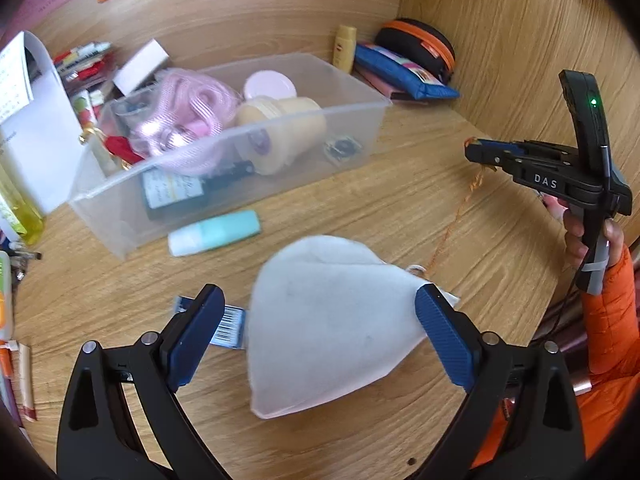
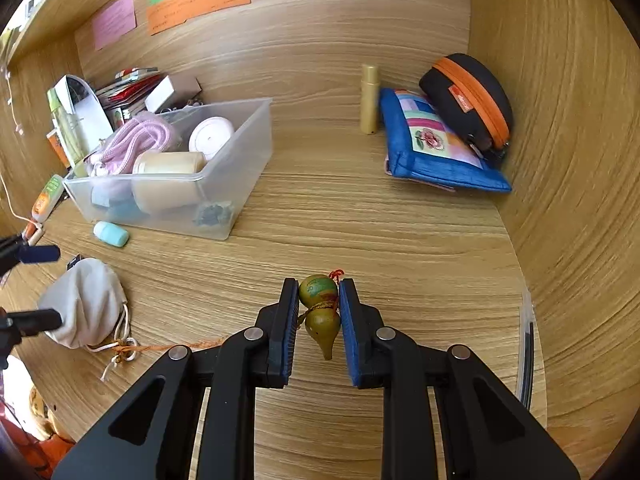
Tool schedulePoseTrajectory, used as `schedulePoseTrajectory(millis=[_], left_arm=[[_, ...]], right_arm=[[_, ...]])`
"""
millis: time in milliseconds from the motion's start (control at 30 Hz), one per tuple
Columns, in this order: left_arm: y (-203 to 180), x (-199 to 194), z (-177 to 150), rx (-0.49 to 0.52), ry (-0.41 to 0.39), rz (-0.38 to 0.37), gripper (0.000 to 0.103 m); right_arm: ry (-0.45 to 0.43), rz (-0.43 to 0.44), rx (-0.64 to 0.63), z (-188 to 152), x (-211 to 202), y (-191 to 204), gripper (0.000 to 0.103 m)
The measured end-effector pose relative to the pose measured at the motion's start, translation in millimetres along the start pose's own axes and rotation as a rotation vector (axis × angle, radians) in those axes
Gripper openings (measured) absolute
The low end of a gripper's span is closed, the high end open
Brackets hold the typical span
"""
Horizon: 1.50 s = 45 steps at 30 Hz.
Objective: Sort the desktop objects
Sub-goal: 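Grasp and lift the white drawstring pouch with left tool while right tool holds the gourd, then drop the white pouch into the box with left tool while right tool drops the gourd in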
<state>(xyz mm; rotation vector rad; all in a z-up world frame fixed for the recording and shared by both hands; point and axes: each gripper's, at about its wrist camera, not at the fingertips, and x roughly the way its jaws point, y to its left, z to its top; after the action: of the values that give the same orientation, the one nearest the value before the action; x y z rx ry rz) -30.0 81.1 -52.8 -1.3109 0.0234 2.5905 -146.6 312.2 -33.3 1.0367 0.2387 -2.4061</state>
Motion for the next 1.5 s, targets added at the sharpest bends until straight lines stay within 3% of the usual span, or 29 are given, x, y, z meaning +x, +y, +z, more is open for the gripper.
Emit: schedulePoseTrajectory(millis=[133, 233, 400, 600, 667, 733, 800, 1033, 1367, 1500], left_arm=[[-6, 10, 0, -0.009, 0.028, -0.022, 0.097], [-8, 23, 3, -0.003, 0.060, 0.004, 0.099], [-4, 40, 6, -0.056, 0.108, -0.034, 0.102], [-23, 47, 3, 0.048, 0.099, 0.005, 0.102], [-34, 49, -2, 0.102, 0.084, 0.047, 0.102], [-37, 46, -5, 0.116, 0.056, 0.048, 0.095], [-34, 43, -4, 0.097, 0.053, 0.033, 0.076], [-17, 33, 7, -0.002, -0.001, 0.012, 0.056], [17, -17, 28, -0.103, -0.170, -0.025, 0.055], [34, -43, 36, -0.127, -0.252, 0.007, 0.055]], right_arm=[[0.005, 0.016, -0.015, -3, 2, 4, 0.018], [0.013, 0.038, -0.012, -4, 6, 6, 0.018], [0.012, 0.063, -0.038, -6, 8, 17, 0.019], [0.008, 0.091, -0.068, -7, 8, 30, 0.019], [0.006, 0.098, -0.081, -6, 8, 34, 0.019], [0.004, 0.106, -0.093, -5, 8, 39, 0.019], [0.002, 0.111, -0.103, -4, 7, 43, 0.019], [-0.030, 0.125, -0.111, 6, 0, 55, 0.019], [-0.100, 0.193, -0.115, 32, -14, 71, 0.019], [-0.114, 0.188, -0.130, 43, -15, 77, 0.019]])
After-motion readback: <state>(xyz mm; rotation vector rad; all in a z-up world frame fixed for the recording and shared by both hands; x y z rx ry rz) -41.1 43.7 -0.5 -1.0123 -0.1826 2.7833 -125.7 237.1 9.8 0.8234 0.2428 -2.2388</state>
